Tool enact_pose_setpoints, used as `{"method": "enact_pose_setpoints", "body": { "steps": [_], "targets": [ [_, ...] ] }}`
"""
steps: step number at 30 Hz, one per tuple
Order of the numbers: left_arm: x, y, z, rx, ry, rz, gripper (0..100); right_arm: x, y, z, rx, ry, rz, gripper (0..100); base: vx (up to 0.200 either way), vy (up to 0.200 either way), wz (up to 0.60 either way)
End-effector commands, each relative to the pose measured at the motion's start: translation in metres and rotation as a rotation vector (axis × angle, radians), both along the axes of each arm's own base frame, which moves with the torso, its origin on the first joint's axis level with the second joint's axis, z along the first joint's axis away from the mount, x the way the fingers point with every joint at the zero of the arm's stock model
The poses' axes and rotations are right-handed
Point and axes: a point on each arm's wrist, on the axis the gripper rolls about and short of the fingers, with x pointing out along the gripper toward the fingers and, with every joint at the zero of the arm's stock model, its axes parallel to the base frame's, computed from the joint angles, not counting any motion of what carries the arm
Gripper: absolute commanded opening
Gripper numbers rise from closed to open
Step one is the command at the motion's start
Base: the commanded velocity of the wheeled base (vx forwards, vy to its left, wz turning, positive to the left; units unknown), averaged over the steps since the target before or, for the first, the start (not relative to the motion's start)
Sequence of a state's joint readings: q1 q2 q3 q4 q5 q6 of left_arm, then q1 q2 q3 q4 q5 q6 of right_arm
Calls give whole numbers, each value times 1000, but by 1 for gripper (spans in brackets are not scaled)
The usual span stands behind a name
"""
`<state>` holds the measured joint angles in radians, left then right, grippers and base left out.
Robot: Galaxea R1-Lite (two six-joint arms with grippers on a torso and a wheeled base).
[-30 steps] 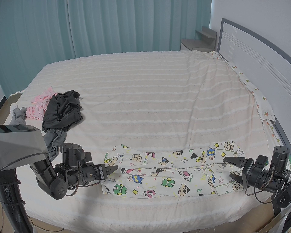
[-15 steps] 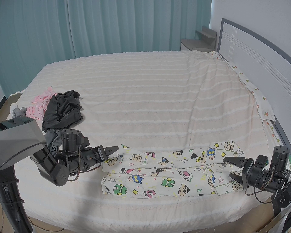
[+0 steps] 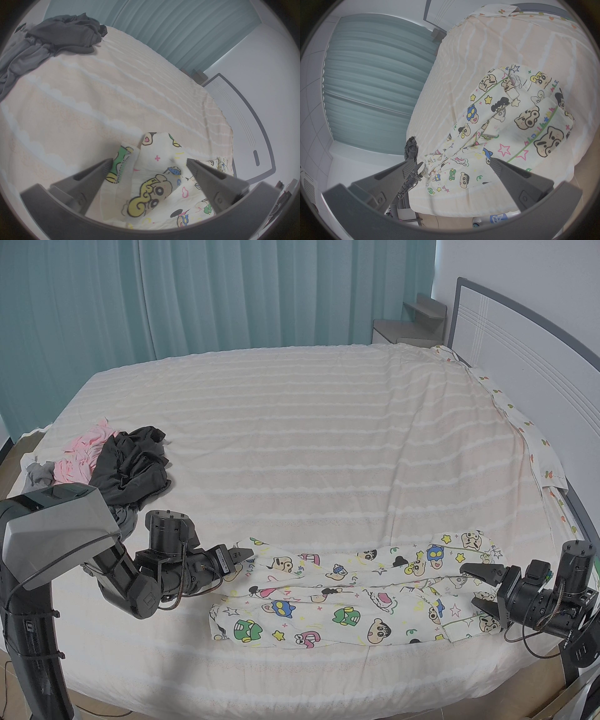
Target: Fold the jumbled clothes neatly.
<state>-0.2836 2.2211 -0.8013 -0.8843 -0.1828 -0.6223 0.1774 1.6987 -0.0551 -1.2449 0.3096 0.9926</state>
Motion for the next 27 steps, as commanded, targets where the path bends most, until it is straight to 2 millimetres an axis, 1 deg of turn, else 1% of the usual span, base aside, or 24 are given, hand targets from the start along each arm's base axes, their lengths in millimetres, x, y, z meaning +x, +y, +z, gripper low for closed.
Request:
{"method": "enact_pose_setpoints", "body": {
  "steps": [1, 11, 14, 17, 25, 26, 27],
  "targets": [
    [-1, -3, -2, -2, 6, -7, 0, 1, 0, -2, -1, 3, 1, 100, 0, 0, 0],
    [-3, -4, -2, -1, 6, -9, 0, 0, 0, -4, 0, -1, 1, 100, 0, 0, 0],
    [-3, -2, 8, 8, -26, 25, 0, 0, 0, -4, 0, -1, 1, 100, 0, 0, 0],
    [-3, -2, 13, 15, -46, 46, 0, 0, 0, -4, 0, -1, 1, 100, 0, 0, 0],
    [-3, -2, 9, 39, -40, 75, 0, 0, 0, -4, 0, -1, 1, 100, 0, 0, 0],
    [-3, -3, 8, 41, -39, 79, 100, 0, 0, -4, 0, -1, 1, 100, 0, 0, 0],
    [-3, -3, 7, 40, -36, 79, 100, 0, 0, -4, 0, -1, 1, 100, 0, 0, 0]
  ]
}}
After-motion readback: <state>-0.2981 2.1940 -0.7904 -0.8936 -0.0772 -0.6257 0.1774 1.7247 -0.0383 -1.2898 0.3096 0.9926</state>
